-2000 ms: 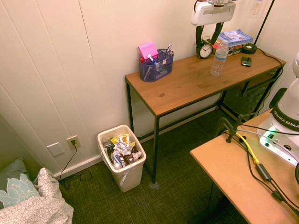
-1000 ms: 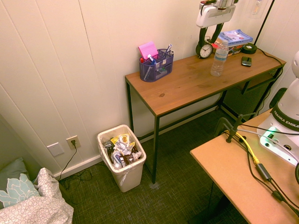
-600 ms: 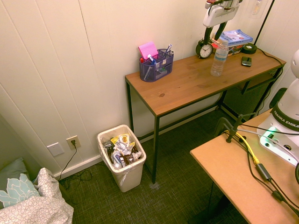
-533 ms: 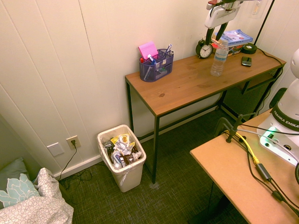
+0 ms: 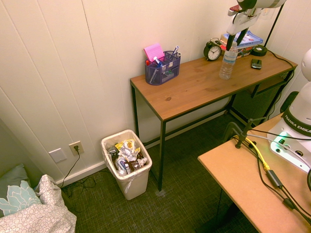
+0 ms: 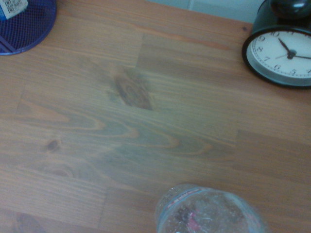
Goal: Throw the bottle in the trash bin
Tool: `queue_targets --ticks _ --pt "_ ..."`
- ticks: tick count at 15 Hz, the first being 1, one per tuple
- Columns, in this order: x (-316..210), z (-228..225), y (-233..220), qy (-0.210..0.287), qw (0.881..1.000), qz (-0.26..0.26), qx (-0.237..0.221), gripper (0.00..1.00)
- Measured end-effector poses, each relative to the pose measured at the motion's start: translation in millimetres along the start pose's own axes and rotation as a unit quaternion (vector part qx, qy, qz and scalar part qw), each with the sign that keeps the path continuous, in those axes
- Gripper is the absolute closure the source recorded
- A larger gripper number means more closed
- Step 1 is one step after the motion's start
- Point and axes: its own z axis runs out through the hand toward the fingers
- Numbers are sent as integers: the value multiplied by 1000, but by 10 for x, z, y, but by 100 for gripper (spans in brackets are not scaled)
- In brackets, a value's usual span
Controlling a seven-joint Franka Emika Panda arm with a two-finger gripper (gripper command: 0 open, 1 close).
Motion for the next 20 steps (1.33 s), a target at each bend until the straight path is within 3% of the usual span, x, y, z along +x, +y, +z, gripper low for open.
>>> queue_targets --ticks 4,5,20 --pt "-11 182 37 -10 1000 -1 -2 0" --pt "-4 212 37 -7 1000 0 -1 100" --pt "12 297 15 2 1000 -14 3 100"
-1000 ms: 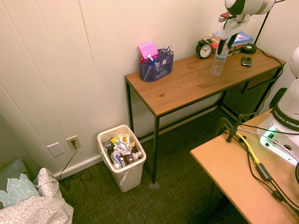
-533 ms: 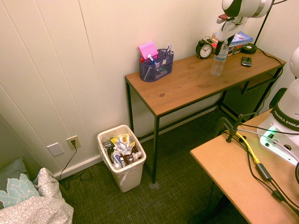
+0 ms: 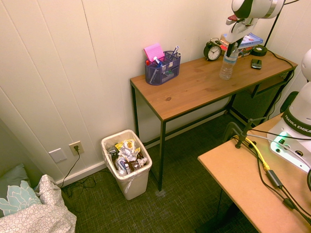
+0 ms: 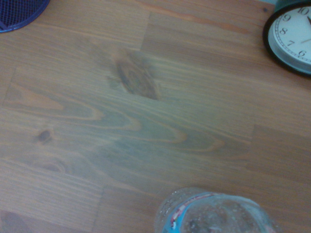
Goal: Throw the bottle in the trash bin
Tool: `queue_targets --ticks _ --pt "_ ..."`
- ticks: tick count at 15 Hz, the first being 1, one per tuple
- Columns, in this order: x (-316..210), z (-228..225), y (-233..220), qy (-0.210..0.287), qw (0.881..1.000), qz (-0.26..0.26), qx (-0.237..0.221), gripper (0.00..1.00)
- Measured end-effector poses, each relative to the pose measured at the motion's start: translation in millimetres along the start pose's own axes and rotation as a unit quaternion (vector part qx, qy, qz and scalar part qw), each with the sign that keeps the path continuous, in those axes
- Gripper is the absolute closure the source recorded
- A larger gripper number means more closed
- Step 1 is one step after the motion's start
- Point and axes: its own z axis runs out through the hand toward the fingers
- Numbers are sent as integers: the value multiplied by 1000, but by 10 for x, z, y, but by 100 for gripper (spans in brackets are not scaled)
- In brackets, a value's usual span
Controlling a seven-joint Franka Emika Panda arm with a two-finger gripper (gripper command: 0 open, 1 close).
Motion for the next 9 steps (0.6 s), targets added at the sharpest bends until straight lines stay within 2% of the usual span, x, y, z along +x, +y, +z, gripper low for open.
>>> queue_targets --ticks 3,5,7,9 --pt "22 -68 -7 4 1000 3 0 100" --pt "29 -284 -114 12 1000 2 8 100" --pt "-16 -655 -438 18 1000 -5 19 100" --pt "-124 -1122 -997 19 999 -16 30 100"
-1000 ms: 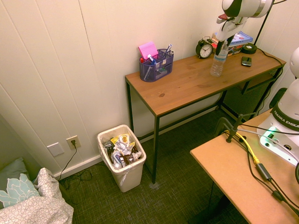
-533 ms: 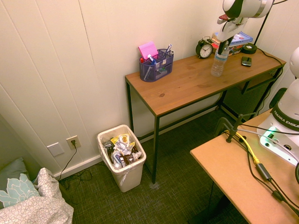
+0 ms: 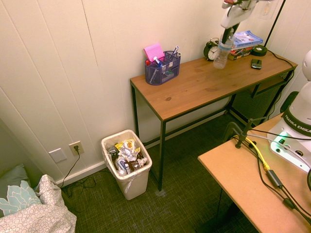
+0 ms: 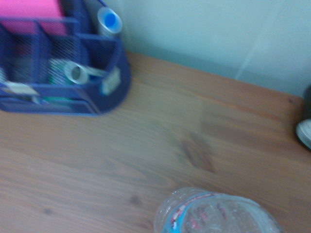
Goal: Throw the bottle in the trash bin
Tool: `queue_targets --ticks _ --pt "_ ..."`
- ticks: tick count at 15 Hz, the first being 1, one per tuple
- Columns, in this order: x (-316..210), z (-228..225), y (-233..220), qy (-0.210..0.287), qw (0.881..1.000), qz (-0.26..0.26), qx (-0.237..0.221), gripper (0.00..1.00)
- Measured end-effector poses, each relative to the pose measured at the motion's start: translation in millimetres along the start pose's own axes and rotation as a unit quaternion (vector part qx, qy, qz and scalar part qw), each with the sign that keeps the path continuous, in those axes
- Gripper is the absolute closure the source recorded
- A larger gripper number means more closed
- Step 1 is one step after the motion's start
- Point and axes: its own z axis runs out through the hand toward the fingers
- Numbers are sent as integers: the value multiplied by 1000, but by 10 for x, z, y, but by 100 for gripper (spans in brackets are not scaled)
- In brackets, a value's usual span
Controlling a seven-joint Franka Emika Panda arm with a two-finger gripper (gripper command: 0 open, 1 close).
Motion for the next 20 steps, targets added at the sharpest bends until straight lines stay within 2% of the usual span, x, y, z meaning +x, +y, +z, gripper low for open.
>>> queue_targets --ticks 3,5,7,11,14,17,20 --pt "-204 -590 -1145 3 1000 -16 5 100" --pt "-374 -805 -1868 -1 1000 -25 -1 100" --pt "-540 -738 -2485 -16 999 -30 -15 100" --pt "-939 -148 -3524 -78 995 -57 -35 100" --pt "-1138 92 -3989 -149 986 -60 -47 100" --pt "-1132 463 -4214 -215 973 -51 -65 100" --pt "-1127 811 -4321 -302 949 -48 -81 100"
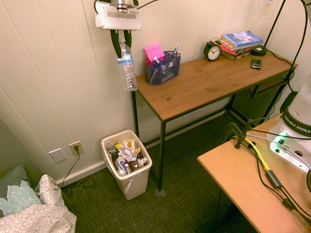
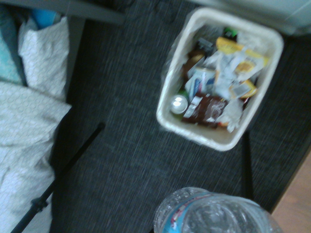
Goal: Throw the bottle in the trash bin
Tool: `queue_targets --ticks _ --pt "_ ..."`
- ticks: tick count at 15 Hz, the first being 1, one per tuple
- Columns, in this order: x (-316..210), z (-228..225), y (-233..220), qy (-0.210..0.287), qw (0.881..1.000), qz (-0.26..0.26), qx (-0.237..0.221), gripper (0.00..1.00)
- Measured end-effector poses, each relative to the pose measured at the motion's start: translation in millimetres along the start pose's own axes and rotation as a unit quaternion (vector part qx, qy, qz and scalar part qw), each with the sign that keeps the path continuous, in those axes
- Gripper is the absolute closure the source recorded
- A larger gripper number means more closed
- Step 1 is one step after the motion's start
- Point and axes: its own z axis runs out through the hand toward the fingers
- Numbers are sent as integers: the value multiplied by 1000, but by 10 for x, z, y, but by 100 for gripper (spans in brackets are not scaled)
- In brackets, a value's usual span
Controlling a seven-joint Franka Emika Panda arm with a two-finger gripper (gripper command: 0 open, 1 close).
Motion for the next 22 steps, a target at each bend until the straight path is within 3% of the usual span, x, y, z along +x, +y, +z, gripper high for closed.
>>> queue_targets --ticks 3,4,13,18,22 --pt "145 70 -86 -34 999 5 -19 100" --pt "159 54 -125 -38 999 5 -21 0" --pt "37 -132 -373 -35 999 -9 -27 0" --pt "48 -217 -365 -13 1000 -1 -29 0" --pt "82 -516 -261 28 999 38 -20 0"
